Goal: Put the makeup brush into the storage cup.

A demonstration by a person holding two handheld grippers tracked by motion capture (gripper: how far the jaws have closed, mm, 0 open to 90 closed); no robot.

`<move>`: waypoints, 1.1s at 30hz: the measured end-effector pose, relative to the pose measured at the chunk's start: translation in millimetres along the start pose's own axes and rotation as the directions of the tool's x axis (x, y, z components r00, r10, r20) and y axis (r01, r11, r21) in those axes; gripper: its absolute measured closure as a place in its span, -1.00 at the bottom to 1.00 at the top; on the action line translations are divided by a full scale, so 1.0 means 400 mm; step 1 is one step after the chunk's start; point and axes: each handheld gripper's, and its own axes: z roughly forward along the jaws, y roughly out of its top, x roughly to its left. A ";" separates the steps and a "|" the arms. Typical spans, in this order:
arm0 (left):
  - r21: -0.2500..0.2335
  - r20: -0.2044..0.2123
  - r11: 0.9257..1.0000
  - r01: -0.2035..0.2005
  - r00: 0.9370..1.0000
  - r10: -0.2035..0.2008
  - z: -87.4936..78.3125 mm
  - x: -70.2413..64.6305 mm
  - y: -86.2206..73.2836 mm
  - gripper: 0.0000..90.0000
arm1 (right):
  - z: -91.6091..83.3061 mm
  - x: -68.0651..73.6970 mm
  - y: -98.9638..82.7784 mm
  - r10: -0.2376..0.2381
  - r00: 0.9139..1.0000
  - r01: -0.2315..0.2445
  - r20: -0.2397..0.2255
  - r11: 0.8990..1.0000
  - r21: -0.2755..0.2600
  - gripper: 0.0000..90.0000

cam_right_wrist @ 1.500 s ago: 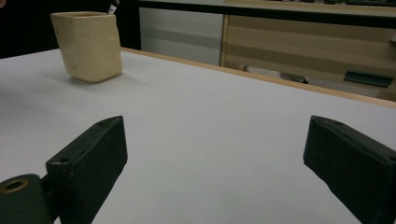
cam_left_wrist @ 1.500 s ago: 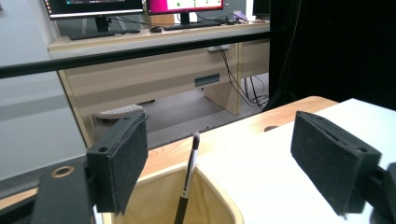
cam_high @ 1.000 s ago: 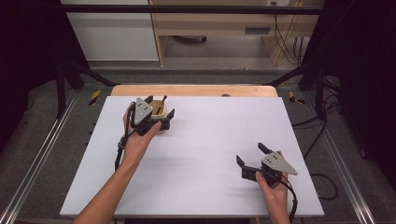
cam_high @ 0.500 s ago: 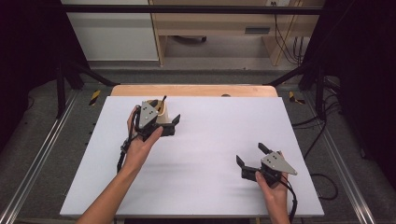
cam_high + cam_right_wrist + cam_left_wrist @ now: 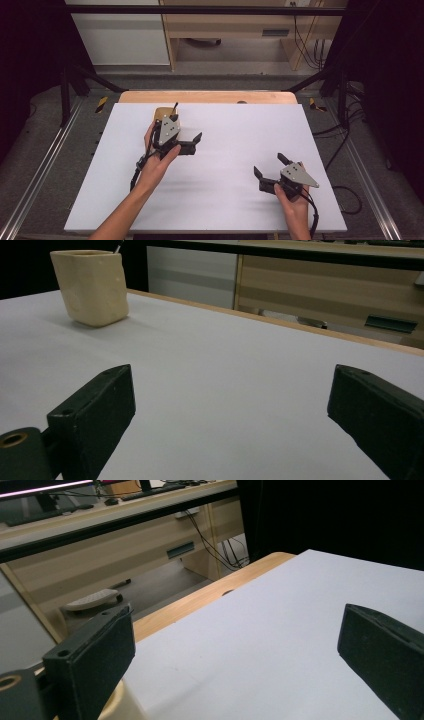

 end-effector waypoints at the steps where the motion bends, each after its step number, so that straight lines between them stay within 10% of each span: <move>1: 0.001 0.008 1.000 0.003 1.000 -0.003 0.000 -0.005 -0.001 -0.96 | 0.000 0.000 0.000 0.000 1.000 0.000 0.000 1.000 0.000 -0.88; 33: -0.026 0.137 1.000 -0.010 0.990 0.013 -0.045 -0.098 -0.066 -0.96 | -0.001 0.000 0.001 0.009 1.000 -0.009 0.014 1.000 0.005 -0.92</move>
